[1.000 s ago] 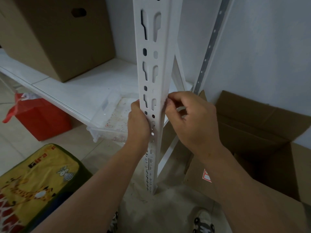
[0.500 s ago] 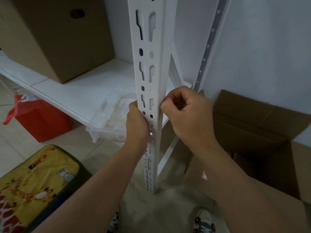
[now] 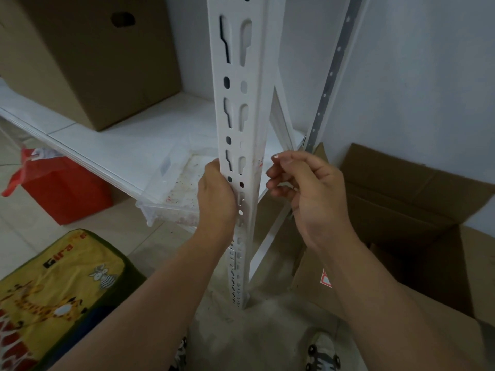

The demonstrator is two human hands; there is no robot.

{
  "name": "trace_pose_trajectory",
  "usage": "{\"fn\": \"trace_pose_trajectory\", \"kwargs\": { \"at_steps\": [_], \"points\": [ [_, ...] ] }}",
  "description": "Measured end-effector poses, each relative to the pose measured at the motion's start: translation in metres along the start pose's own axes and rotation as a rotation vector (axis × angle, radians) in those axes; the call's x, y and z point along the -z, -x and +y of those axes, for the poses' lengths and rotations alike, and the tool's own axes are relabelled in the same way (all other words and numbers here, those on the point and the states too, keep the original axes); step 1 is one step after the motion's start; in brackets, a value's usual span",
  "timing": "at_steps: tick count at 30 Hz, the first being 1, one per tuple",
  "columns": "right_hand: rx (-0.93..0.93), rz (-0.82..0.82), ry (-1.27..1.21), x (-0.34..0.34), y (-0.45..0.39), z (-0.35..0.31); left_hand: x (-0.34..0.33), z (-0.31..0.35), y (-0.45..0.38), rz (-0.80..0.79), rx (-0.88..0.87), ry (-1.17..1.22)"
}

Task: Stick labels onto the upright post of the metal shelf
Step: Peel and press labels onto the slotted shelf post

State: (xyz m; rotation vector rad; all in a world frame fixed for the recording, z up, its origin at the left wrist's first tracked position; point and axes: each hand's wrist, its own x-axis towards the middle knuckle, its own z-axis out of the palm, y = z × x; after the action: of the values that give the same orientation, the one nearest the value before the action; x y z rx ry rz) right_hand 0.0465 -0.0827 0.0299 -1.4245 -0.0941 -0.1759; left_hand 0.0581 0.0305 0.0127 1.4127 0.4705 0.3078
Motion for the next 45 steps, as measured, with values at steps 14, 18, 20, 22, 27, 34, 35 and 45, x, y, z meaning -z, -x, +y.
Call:
{"fn": "trace_pose_trajectory", "kwargs": {
  "at_steps": [14, 18, 20, 22, 27, 34, 35, 45],
  "points": [
    [-0.007, -0.271, -0.268, 0.022, 0.025, 0.0, 0.018, -0.005, 0.041, 0.035, -1.154, -0.321],
    [-0.054, -0.367, -0.351, 0.024, 0.027, 0.002, 0.02, -0.004, 0.048, -0.091, -1.197, -0.354],
    [-0.075, -0.412, -0.385, 0.025, 0.026, 0.004, 0.02, -0.004, 0.048, -0.115, -1.184, -0.356],
    [-0.085, -0.447, -0.409, 0.027, 0.025, 0.005, 0.02, -0.003, 0.046, -0.121, -1.18, -0.36],
    [-0.067, -0.48, -0.392, 0.028, 0.026, 0.005, 0.021, -0.004, 0.04, -0.116, -1.191, -0.4],
    [-0.031, -0.444, -0.277, 0.027, 0.027, 0.007, 0.024, -0.008, 0.034, -0.082, -1.245, -0.498],
    [-0.009, -0.441, -0.242, 0.026, 0.027, 0.008, 0.024, -0.008, 0.033, -0.077, -1.25, -0.5],
    [0.253, -0.39, 0.182, 0.017, 0.033, 0.008, 0.028, -0.007, 0.032, -0.099, -1.011, -0.349]
  ]
}}
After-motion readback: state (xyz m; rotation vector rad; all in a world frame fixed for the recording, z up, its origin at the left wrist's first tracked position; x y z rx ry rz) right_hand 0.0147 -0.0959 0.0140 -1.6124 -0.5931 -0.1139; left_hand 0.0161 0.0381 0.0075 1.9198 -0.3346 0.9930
